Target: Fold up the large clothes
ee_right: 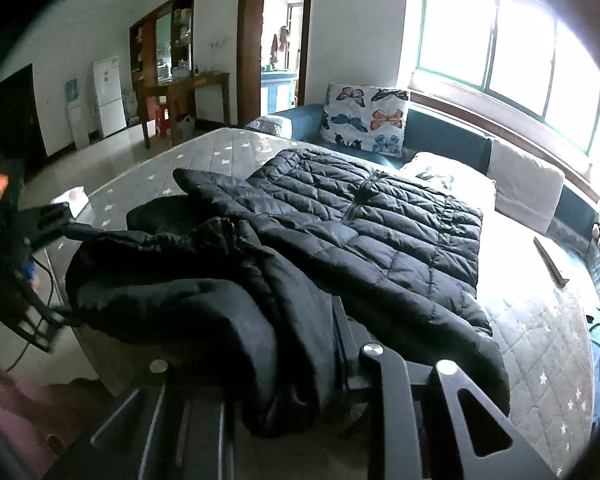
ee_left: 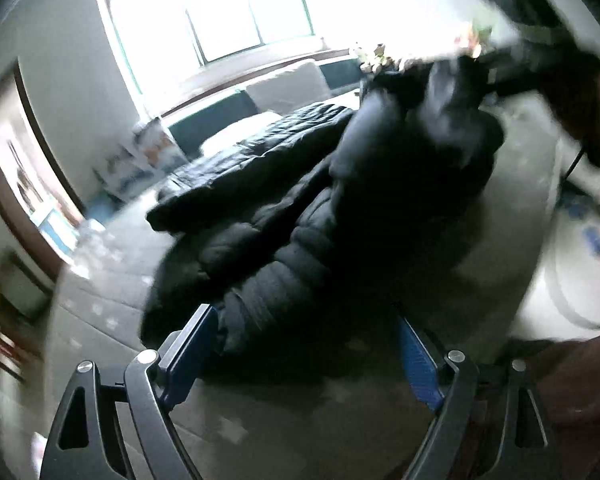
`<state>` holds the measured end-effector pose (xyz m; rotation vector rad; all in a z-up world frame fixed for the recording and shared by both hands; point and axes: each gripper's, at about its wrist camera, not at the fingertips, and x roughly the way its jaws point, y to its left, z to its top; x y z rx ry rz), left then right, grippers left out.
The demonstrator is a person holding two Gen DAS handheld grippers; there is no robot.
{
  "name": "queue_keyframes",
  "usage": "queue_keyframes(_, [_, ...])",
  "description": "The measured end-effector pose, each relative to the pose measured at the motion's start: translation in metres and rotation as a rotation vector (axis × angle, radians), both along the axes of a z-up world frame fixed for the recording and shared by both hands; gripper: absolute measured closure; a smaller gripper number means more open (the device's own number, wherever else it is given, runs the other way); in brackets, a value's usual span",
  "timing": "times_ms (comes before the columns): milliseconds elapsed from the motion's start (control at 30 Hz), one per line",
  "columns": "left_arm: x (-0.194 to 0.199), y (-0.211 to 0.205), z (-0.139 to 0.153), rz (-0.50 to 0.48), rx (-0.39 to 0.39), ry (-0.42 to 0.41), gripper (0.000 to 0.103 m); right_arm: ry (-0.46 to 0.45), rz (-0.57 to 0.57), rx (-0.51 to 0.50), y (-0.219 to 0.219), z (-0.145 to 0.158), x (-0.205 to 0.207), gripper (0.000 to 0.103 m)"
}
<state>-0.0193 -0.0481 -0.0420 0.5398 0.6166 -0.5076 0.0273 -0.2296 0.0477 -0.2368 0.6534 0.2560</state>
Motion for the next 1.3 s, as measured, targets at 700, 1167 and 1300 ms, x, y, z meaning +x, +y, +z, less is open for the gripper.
queue_keyframes(700, [-0.066, 0.041, -0.001, -0.038, -0.047, -0.127, 0.067, -0.037, 0.067, 0.026, 0.017, 0.009, -0.07, 0.082])
queue_keyframes(1167, [-0.083, 0.07, 0.036, -0.025, -0.156, -0.026, 0.067, -0.036, 0.142, 0.03, 0.023, 0.029, -0.068, 0.082])
queue_keyframes(1300, [-0.052, 0.065, 0.066, -0.007, -0.149, -0.052, 0.067, -0.072, 0.15, 0.005, 0.022, 0.046, -0.04, 0.083])
